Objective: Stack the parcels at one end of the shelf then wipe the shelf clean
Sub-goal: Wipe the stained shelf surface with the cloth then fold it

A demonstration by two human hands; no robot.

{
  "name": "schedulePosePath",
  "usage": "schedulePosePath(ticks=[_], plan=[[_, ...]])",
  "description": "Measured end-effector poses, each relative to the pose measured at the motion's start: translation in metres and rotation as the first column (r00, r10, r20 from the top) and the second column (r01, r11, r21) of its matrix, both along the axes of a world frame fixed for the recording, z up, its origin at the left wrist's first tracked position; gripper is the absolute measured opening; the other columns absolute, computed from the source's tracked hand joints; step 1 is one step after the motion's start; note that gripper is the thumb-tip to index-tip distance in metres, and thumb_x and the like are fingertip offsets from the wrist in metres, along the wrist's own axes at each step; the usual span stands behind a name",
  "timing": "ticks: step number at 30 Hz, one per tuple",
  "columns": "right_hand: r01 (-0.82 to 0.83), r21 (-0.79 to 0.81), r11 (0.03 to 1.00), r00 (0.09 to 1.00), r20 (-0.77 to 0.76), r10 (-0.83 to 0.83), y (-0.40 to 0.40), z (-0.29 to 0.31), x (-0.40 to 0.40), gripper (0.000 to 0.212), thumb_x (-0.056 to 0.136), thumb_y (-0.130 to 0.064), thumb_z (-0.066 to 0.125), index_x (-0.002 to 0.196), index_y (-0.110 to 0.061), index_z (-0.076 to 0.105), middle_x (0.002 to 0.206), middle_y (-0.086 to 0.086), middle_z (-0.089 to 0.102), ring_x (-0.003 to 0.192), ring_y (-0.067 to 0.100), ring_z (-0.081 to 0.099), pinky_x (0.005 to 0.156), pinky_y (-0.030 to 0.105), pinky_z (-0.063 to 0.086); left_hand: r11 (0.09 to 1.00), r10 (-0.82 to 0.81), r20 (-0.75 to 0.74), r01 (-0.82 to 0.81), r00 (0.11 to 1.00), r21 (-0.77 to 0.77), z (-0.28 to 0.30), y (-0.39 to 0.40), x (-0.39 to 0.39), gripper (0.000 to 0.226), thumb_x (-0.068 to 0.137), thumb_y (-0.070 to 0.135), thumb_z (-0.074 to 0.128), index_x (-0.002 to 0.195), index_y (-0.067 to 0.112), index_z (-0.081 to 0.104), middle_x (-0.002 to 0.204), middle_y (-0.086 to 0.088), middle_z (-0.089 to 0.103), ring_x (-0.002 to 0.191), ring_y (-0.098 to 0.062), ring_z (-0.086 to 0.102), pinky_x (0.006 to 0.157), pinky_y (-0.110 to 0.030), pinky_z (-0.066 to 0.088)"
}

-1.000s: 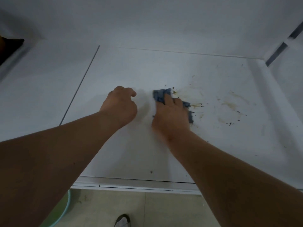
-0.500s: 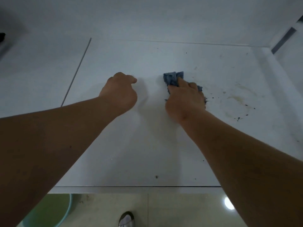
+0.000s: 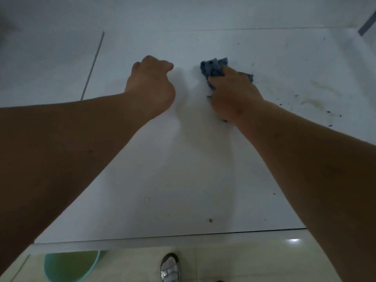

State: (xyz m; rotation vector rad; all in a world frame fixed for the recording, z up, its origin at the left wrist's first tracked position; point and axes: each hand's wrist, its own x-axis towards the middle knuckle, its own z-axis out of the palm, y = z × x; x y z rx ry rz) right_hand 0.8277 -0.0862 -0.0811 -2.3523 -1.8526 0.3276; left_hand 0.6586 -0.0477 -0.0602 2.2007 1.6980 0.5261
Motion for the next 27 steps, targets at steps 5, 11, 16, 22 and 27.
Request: schedulePosePath(ticks=[5,11,16,22,27], plan=[[-0.088,0.037,0.995,0.996,0.035,0.086,-0.015,0.004,-0.050,0.052,0.091,-0.017,0.044,0.143,-0.020,0.048,0.162,0.001,0.017,0.140,0.034,0.027,0.112,0.048,0.033,0.998,-0.038,-0.006,0.037,0.999,-0.053,-0.009,0.014,0.004,0.050,0.085,0.008,0.050,0.133,0.021,0.056,0.136,-0.008,0.052,0.125,-0.027,0.049,0.102,-0.038,0.043],[-0.231,-0.018,0.973,0.970,-0.084,0.229,0.024,0.001,-0.039,0.062,0.091,-0.033,0.046,0.151,-0.029,0.032,0.161,0.002,0.021,0.139,0.033,0.035,0.111,0.046,0.035,0.997,-0.080,-0.027,0.080,0.996,-0.007,-0.005,0.026,0.005,0.044,0.082,0.009,0.049,0.122,0.021,0.063,0.123,-0.013,0.059,0.112,-0.032,0.055,0.090,-0.042,0.050],[0.034,-0.015,0.999,0.999,0.032,-0.034,0.039,0.002,0.015,0.062,0.093,-0.013,0.053,0.151,-0.017,0.032,0.158,0.006,0.026,0.137,0.034,0.038,0.107,0.039,0.036,0.998,-0.058,-0.028,0.059,0.998,0.038,-0.003,0.036,0.017,0.058,0.087,0.003,0.045,0.142,0.021,0.043,0.144,-0.008,0.039,0.133,-0.028,0.035,0.107,-0.036,0.034],[-0.066,-0.009,0.998,0.993,-0.099,0.065,0.032,-0.004,-0.032,0.057,0.088,-0.028,0.050,0.144,-0.019,0.043,0.151,0.009,0.037,0.133,0.034,0.041,0.106,0.041,0.038,0.999,-0.045,0.065,0.047,0.997,-0.023,-0.010,0.056,0.030,0.053,0.084,0.006,0.053,0.134,0.026,0.055,0.138,-0.007,0.050,0.128,-0.025,0.045,0.105,-0.035,0.040],[-0.286,0.041,0.957,0.958,0.010,0.286,0.055,0.009,-0.034,0.042,0.094,-0.021,0.049,0.135,-0.016,0.054,0.143,0.009,0.048,0.127,0.031,0.049,0.102,0.042,0.045,0.995,-0.067,0.019,0.065,0.998,0.073,-0.001,0.069,0.025,0.042,0.085,0.007,0.053,0.124,0.018,0.064,0.127,-0.011,0.060,0.116,-0.030,0.055,0.092,-0.031,0.043]])
